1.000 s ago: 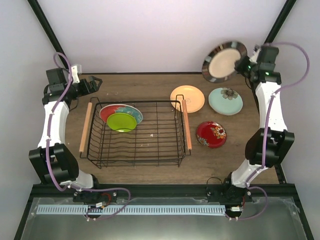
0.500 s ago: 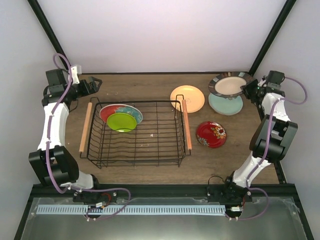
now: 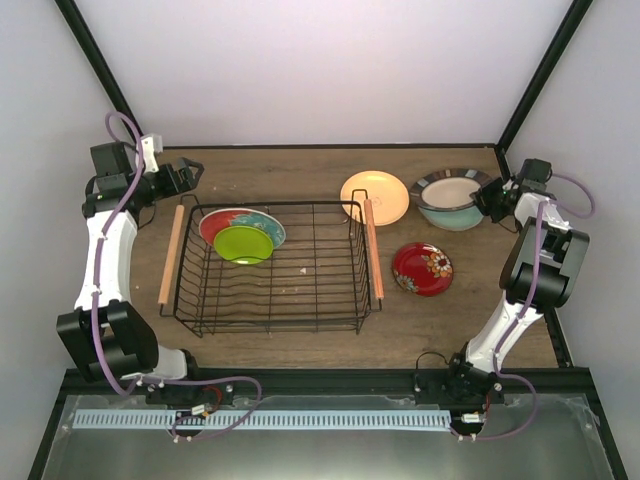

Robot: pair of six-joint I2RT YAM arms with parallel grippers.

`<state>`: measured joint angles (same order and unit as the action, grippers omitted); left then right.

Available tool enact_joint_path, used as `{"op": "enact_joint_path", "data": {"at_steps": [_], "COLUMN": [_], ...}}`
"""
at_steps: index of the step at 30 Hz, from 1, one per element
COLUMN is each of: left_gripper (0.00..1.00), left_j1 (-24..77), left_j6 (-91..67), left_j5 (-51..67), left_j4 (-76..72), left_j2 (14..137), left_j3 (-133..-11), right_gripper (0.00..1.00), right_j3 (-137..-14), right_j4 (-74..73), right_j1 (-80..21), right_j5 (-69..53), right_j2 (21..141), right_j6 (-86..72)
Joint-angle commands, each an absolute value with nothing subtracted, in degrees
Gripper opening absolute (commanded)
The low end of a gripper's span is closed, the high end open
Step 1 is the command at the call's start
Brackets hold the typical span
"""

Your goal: Unload the plates from the dish rack

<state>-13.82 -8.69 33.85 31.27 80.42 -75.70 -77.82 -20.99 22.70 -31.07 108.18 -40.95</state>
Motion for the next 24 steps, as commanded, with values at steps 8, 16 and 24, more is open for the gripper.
{"op": "enact_joint_path", "data": {"at_steps": [8, 16, 24], "left_gripper": [1.00, 1.00, 1.00], "left_j1": [-13.52, -13.52, -13.49], "left_j6": [-7.07, -7.38, -7.60], "left_j5": [33.54, 33.61, 34.09], "left_j4": [33.09, 32.85, 32.51], "left_j2": [78.64, 78.77, 79.03], "left_j3": [-75.76, -75.67, -75.60], "right_gripper": [0.03, 0.50, 0.57], "right_j3": [-77.95, -79.79, -83.24], "right_j4": [-15.40, -19.95, -27.02], "right_j1": [23.02, 23.03, 23.03], "right_j5": [-30.85, -29.88, -26.75], "right_j2": [107.72, 109.70, 111.23], "right_j6": [-40.37, -38.29, -34.65]}}
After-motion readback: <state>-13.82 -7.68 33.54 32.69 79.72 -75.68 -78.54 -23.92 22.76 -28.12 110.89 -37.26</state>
